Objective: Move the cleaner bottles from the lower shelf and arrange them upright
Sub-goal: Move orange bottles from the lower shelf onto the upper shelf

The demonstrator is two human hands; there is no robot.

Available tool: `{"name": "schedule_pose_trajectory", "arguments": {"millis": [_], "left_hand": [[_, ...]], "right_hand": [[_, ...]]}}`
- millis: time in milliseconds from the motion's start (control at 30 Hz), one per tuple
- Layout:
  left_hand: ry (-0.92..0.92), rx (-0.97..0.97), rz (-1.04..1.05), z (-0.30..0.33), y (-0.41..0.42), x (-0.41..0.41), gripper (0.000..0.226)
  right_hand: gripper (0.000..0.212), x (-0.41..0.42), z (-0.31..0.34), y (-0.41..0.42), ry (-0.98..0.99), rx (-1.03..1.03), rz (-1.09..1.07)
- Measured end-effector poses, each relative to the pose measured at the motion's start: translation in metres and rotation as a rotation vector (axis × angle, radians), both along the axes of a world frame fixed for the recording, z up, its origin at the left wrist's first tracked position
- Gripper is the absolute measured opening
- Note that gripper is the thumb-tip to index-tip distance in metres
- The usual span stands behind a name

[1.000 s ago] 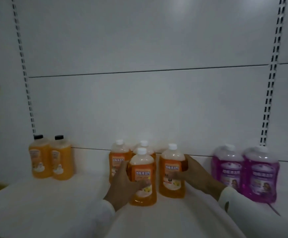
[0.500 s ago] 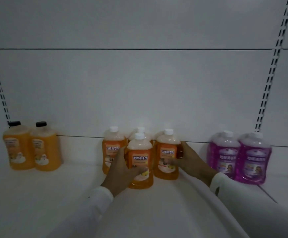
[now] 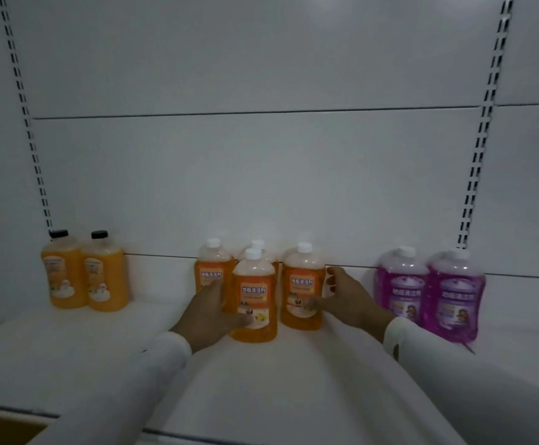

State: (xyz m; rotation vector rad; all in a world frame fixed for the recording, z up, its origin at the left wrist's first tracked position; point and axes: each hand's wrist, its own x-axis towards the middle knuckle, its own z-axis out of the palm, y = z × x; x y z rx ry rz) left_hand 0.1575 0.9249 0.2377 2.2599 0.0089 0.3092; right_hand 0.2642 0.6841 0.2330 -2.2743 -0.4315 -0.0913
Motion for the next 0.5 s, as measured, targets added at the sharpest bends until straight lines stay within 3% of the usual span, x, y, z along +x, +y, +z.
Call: {"name": "schedule_pose_trajectory", "arguments": {"millis": [167, 333, 500], "left_hand": [[0.058, 0.232, -0.112, 0.008, -0.003, -0.034, 0.04], [-0.067, 0.332, -0.25, 0.001, -0.039, -0.055, 0.065], [-0.199, 0.33, -0.502, -0.014, -0.11, -0.082, 0.066]], "right_hand": [[0.081, -0.054, 0.038, -0.017, -0.116, -0.26, -0.081], [0.065, -0.124, 0.039, -0.039, -0.126, -0.359, -0.17], [0.061, -0.203, 0.014, -0.089, -0.104, -0.359, -0.353]]}}
